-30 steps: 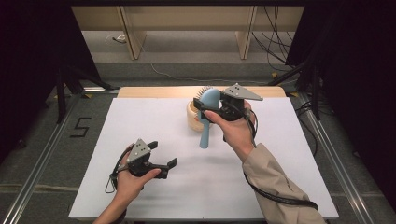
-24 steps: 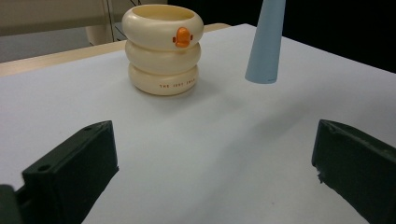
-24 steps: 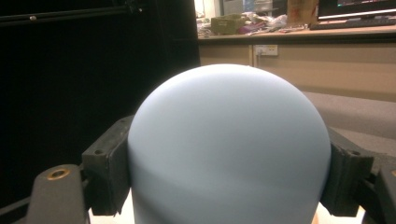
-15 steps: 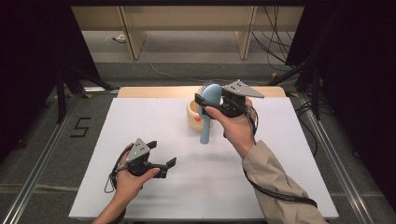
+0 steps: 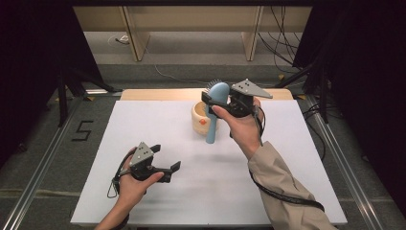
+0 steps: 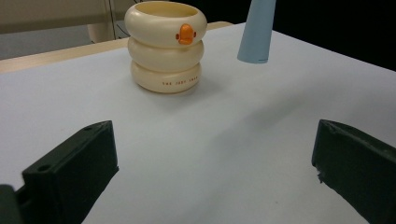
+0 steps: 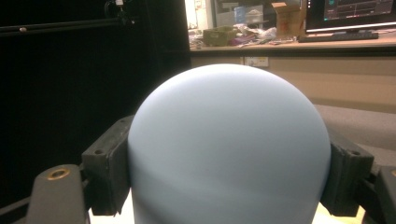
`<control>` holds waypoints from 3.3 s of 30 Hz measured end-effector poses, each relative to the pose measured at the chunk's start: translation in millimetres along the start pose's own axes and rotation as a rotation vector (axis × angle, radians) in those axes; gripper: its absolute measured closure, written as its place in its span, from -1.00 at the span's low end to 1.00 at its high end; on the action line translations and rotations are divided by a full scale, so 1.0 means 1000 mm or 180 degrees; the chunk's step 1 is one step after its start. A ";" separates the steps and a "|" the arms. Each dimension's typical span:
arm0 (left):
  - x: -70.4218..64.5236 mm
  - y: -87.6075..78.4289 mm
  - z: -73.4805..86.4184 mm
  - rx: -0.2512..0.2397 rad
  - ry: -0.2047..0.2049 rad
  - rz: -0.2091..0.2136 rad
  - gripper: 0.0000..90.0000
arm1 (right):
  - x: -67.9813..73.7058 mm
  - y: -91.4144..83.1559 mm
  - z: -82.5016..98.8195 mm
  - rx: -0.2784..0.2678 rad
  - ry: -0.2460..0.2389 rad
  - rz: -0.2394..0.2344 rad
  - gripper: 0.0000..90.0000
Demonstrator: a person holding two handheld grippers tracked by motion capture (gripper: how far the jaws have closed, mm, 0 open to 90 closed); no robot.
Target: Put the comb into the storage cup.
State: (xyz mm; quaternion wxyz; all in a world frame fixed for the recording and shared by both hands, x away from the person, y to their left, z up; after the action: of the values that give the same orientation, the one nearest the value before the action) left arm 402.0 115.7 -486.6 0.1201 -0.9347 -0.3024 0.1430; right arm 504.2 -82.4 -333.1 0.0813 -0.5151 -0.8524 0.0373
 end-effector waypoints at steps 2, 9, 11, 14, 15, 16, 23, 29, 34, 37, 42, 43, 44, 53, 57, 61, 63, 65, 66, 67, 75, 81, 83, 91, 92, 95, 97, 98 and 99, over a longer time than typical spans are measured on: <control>0.000 0.000 0.000 -0.0001 -0.0003 0.0002 -1.00 | -0.001 0.001 -0.001 -0.0006 0.0000 0.0009 -0.54; 0.000 0.000 0.000 -0.0001 -0.0003 -0.0002 -1.00 | -0.004 0.001 -0.005 -0.0067 0.0012 0.0028 -0.54; 0.000 0.000 0.000 -0.0004 -0.0005 -0.0002 -1.00 | -0.005 0.001 -0.007 -0.0083 0.0020 0.0039 -0.54; 0.000 0.000 0.000 0.0001 -0.0002 -0.0005 -1.00 | -0.006 0.001 -0.008 -0.0101 0.0029 0.0050 -0.54; 0.001 0.000 0.000 0.0003 -0.0005 -0.0008 -1.00 | -0.006 0.002 -0.008 -0.0103 0.0024 0.0053 -0.54; 0.001 0.000 0.000 -0.0001 -0.0009 -0.0004 -1.00 | -0.007 0.002 -0.008 -0.0102 0.0029 0.0056 -0.54; 0.001 0.000 0.000 -0.0008 -0.0008 -0.0006 -1.00 | -0.008 0.003 -0.012 -0.0138 0.0042 0.0074 -0.54; 0.001 0.000 0.000 -0.0002 -0.0007 -0.0013 -1.00 | -0.010 0.004 -0.016 -0.0172 0.0050 0.0091 -0.54; 0.001 0.000 0.000 -0.0011 -0.0017 -0.0023 -1.00 | -0.012 0.005 -0.019 -0.0183 0.0074 0.0102 -0.54; 0.001 0.000 -0.001 -0.0016 -0.0018 -0.0024 -1.00 | -0.014 0.005 -0.020 -0.0193 0.0073 0.0117 -0.54; 0.001 0.000 0.000 -0.0012 -0.0016 -0.0023 -1.00 | -0.016 0.006 -0.022 -0.0219 0.0086 0.0133 -0.54; 0.001 0.000 -0.001 -0.0015 -0.0019 -0.0021 -1.00 | -0.016 0.006 -0.023 -0.0227 0.0085 0.0138 -0.54; 0.001 0.000 -0.001 -0.0016 -0.0017 -0.0021 -1.00 | -0.016 0.006 -0.023 -0.0225 0.0091 0.0143 -0.54; 0.002 0.000 -0.001 -0.0017 -0.0020 -0.0033 -1.00 | -0.020 0.009 -0.026 -0.0243 0.0125 0.0180 -0.54; 0.002 0.000 -0.001 -0.0015 -0.0019 -0.0033 -1.00 | -0.022 0.011 -0.026 -0.0247 0.0145 0.0199 -0.54; 0.001 0.000 -0.001 -0.0017 -0.0019 -0.0029 -1.00 | -0.024 0.012 -0.026 -0.0259 0.0158 0.0213 -0.54; 0.001 0.000 -0.001 -0.0016 -0.0019 -0.0028 -1.00 | -0.025 0.013 -0.027 -0.0256 0.0168 0.0216 -0.54; 0.001 0.000 -0.001 -0.0015 -0.0016 -0.0028 -1.00 | -0.025 0.014 -0.028 -0.0270 0.0163 0.0228 -0.54; 0.001 0.000 -0.001 -0.0015 -0.0020 -0.0028 -1.00 | -0.026 0.014 -0.029 -0.0270 0.0176 0.0226 -0.54; 0.001 0.000 -0.001 -0.0019 -0.0021 -0.0026 -1.00 | -0.026 0.014 -0.030 -0.0274 0.0175 0.0233 -0.54; 0.001 0.000 -0.001 -0.0021 -0.0019 -0.0022 -1.00 | -0.028 0.017 -0.036 -0.0298 0.0203 0.0256 -0.54; 0.001 0.001 -0.001 -0.0028 -0.0027 -0.0014 -1.00 | -0.031 0.018 -0.039 -0.0316 0.0211 0.0305 -0.54; 0.001 0.001 -0.001 -0.0022 -0.0034 -0.0019 -1.00 | -0.032 0.019 -0.039 -0.0320 0.0225 0.0305 -0.54; 0.001 0.001 -0.001 -0.0026 -0.0030 -0.0016 -1.00 | -0.032 0.023 -0.040 -0.0331 0.0215 0.0302 -0.54; 0.001 0.001 -0.001 -0.0024 -0.0030 -0.0016 -1.00 | -0.032 0.023 -0.040 -0.0342 0.0215 0.0299 -0.54; 0.001 0.001 -0.001 -0.0026 -0.0027 -0.0021 -1.00 | -0.032 0.024 -0.041 -0.0362 0.0214 0.0302 -0.54; 0.001 0.001 -0.001 -0.0026 -0.0035 -0.0020 -1.00 | -0.033 0.025 -0.041 -0.0374 0.0224 0.0302 -0.54; 0.001 0.001 -0.001 -0.0023 -0.0034 -0.0020 -1.00 | -0.033 0.026 -0.041 -0.0379 0.0231 0.0307 -0.54; 0.001 0.001 -0.001 -0.0022 -0.0035 -0.0018 -1.00 | -0.033 0.026 -0.042 -0.0385 0.0235 0.0312 -0.54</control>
State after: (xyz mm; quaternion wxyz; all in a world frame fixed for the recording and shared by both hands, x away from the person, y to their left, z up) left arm 403.5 115.2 -486.5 0.1157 -0.9335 -0.3061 0.1467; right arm 549.5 -100.4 -299.4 0.0795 -0.5612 -0.8233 -0.0294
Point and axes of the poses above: each handheld gripper's, and its own axes: y roughly forward along the jaws, z roughly out of its underside, x roughly to its left, the point moved 7 cm from there along y, roughly forward along the jaws, and after that the axes turned 11 degrees about z, right-handed, at the moved point
